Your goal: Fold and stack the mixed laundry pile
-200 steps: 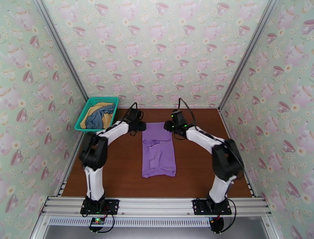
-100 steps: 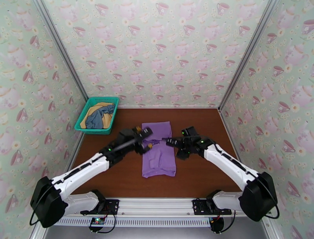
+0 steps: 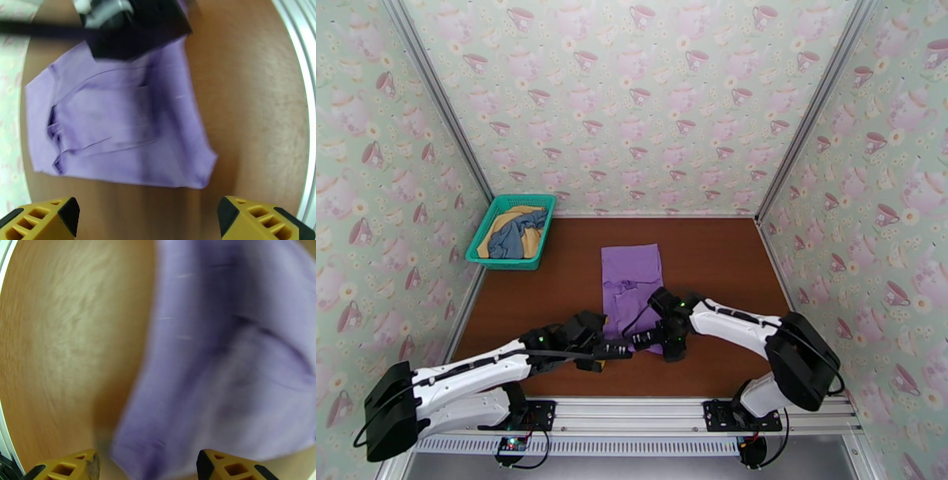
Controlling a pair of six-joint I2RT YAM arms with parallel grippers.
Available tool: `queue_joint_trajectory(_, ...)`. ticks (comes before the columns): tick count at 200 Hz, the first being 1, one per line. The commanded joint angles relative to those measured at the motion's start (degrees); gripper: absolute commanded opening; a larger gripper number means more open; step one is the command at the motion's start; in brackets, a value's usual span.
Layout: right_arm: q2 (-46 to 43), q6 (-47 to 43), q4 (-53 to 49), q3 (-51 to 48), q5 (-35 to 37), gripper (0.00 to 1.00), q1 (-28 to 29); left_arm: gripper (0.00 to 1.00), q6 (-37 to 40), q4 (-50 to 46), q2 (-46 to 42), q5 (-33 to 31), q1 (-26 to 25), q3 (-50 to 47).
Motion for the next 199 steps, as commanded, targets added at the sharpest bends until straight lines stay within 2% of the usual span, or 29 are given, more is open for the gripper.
queue_joint_trajectory(1, -0.97, -0.09, 0.65, -0.64, 2.02, 0.70, 1.04, 0.98, 0.86, 1.67, 4.09, 2.98, -0.35, -1.08)
queue_joint_trajectory(42, -3.01, 0.36, 3.70, -2.19, 4.79, 0.71, 1.20, 0.94, 1.14, 12.55, 13.02, 0.70, 1.07, -0.92)
queue_joint_trajectory(62, -1.65, 0.36, 5.21, -2.81, 5.99, 0.70, 1.19, 0.90, 1.09, 14.10, 17.16, 0.69, 1.62, 0.27)
queue_joint_trajectory(77, -0.25, 0.43, 6.18, -3.03, 6.32, 0.68, 1.11, 0.82, 0.70, 13.56, 20.06, 0.91, 2.06, 1.23)
queue_joint_trajectory(135, 1.61, 0.53, 10.39, -3.00, 3.24, 0.58, 0.40, 0.39, -0.16, 7.60, 26.36, 0.97, 4.37, 4.94)
queue_joint_trajectory(147, 1.20, 0.62, 10.82, -3.13, 2.74, 0.50, 0.38, 0.24, -0.42, 5.72, 27.12, 1.41, 5.11, 6.04)
queue_joint_trajectory(160, 0.82, 0.71, 11.02, -3.17, 2.17, 0.39, 0.14, 0.00, -0.66, 3.15, 28.22, 2.05, 5.83, 7.67)
queue_joint_trajectory(190, -0.81, 1.42, 12.35, -3.11, 0.37, 0.16, -0.42, 0.00, -1.85, 0.36, 29.53, 2.27, 6.50, 10.15)
queue_joint_trajectory(199, -1.71, 1.59, 12.77, -3.18, -0.58, 0.05, -0.54, 0.00, -2.02, 0.01, 29.14, 2.18, 6.50, 10.47)
